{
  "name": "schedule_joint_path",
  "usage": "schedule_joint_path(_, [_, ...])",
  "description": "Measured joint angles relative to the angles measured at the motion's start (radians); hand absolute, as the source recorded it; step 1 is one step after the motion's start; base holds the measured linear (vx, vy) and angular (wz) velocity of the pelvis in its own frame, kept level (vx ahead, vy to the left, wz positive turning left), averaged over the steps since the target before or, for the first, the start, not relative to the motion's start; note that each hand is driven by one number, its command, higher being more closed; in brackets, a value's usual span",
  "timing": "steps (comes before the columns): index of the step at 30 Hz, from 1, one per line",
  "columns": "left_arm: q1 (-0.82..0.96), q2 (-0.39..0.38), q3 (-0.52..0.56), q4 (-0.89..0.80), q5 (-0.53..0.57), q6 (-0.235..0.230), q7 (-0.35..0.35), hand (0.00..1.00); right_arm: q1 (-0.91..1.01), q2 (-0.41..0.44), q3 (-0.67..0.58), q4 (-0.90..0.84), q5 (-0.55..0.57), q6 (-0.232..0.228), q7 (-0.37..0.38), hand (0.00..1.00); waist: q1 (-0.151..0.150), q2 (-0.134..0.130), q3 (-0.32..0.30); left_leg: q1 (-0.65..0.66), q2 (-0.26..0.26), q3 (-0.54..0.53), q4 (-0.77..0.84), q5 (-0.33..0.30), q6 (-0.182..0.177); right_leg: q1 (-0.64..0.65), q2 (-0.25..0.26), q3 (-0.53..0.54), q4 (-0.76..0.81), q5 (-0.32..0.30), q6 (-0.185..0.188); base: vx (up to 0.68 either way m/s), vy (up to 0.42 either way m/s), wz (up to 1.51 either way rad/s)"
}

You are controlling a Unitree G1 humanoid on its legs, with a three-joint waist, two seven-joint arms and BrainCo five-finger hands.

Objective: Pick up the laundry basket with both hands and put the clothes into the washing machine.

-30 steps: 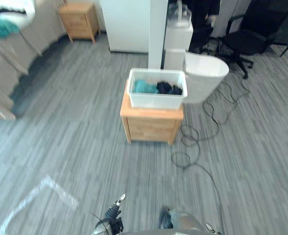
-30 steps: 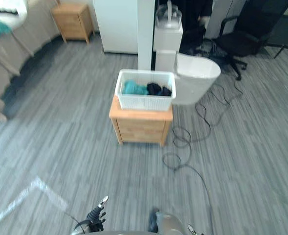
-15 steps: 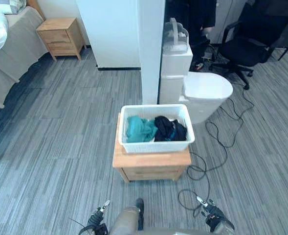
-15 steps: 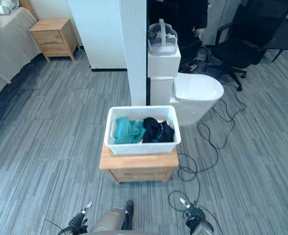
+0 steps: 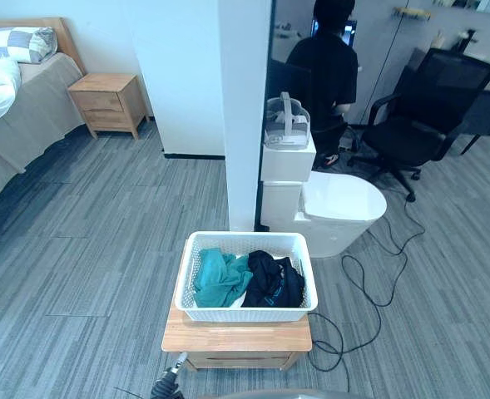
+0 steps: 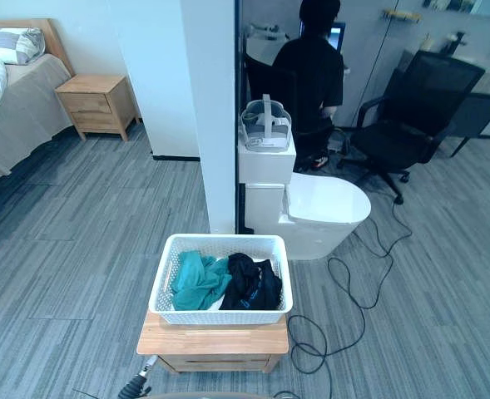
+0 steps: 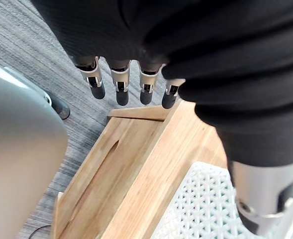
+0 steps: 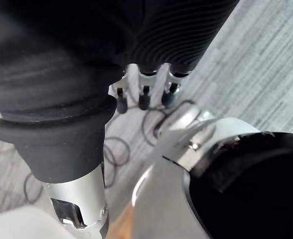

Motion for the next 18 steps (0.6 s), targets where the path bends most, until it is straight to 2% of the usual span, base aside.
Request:
schedule_joint_path(2, [0.007,-0.001,0.034,0.009,-0.003,0.0,-0.001,0.0,-0.002,-0.015,-0.043,0.001,0.036,-0.001,0.001,0.0,-0.001,0.015,-0.008,0.012,0.022,-0.006,-0.032,0.009,-0.012,0.021,0.021,-0.015,-0.035,0.004,-0.005,0.11,-0.163,0.14])
schedule_joint_path(4, [0.018,0.005,0.062,0.004,-0.005,-0.001,-0.002,0.0,-0.003,-0.036,-0.076,-0.007,0.068,-0.002,0.0,0.0,-0.016,0.018,-0.014,0.01,0.028,-0.024,-0.044,0.013,-0.017,0.034,0.031,-0.028,-0.065,0.004,-0.007,0.06,-0.113,0.22])
schedule_joint_path(7, [0.066,0.022,0.119,-0.102,-0.066,0.0,0.0,0.0,0.01,-0.038,-0.054,-0.169,0.138,-0.011,-0.011,0.0,-0.016,0.015,-0.021,-0.005,0.023,-0.018,-0.071,0.024,-0.018,0.028,0.037,-0.026,-0.114,-0.003,-0.019,0.06,-0.027,-0.09])
schedule_joint_path(11, [0.148,0.055,0.105,-0.471,-0.139,-0.011,0.024,0.0,0.092,-0.027,0.093,-0.675,0.141,-0.029,-0.073,0.0,-0.014,0.002,-0.013,-0.06,0.009,-0.016,-0.063,0.026,-0.017,0.001,0.024,-0.04,-0.136,-0.011,-0.022,-0.01,0.009,0.02])
schedule_joint_path(12, [0.146,0.068,0.099,-0.546,-0.141,-0.019,0.026,0.0,0.09,-0.029,0.109,-0.768,0.141,-0.038,-0.081,0.0,-0.015,0.008,-0.005,-0.072,0.008,-0.016,-0.051,0.027,-0.018,-0.01,0.016,-0.05,-0.134,-0.01,-0.023,0.0,0.02,0.1])
schedule_joint_path(13, [0.134,0.086,0.09,-0.65,-0.14,-0.032,0.032,0.0,0.067,-0.034,0.136,-0.864,0.14,-0.053,-0.094,0.0,-0.014,-0.002,0.022,-0.085,0.009,-0.016,-0.027,0.026,-0.018,-0.021,0.01,-0.051,-0.119,-0.009,-0.023,-0.05,0.013,0.07])
schedule_joint_path(14, [0.115,0.1,0.074,-0.719,-0.14,-0.041,0.047,0.0,0.034,-0.043,0.161,-0.917,0.133,-0.058,-0.098,0.0,-0.012,0.006,0.044,-0.106,0.009,-0.016,-0.012,0.026,-0.019,-0.042,0.007,-0.054,-0.102,-0.009,-0.024,-0.08,0.002,-0.01])
schedule_joint_path(15, [0.066,0.118,0.049,-0.802,-0.136,-0.053,0.068,0.0,-0.02,-0.063,0.219,-0.994,0.123,-0.06,-0.114,0.0,-0.007,-0.004,0.07,-0.146,0.011,-0.012,0.01,0.026,-0.019,-0.087,0.001,-0.058,-0.072,-0.008,-0.025,-0.17,-0.012,-0.08])
schedule_joint_path(18, [-0.068,0.148,0.004,-0.849,-0.1,-0.061,0.12,0.0,-0.153,-0.098,0.321,-1.034,0.094,-0.06,-0.131,0.0,0.023,0.001,0.124,-0.214,0.008,0.014,0.04,0.025,-0.019,-0.156,-0.005,-0.056,-0.066,-0.008,-0.027,-0.15,-0.009,-0.26])
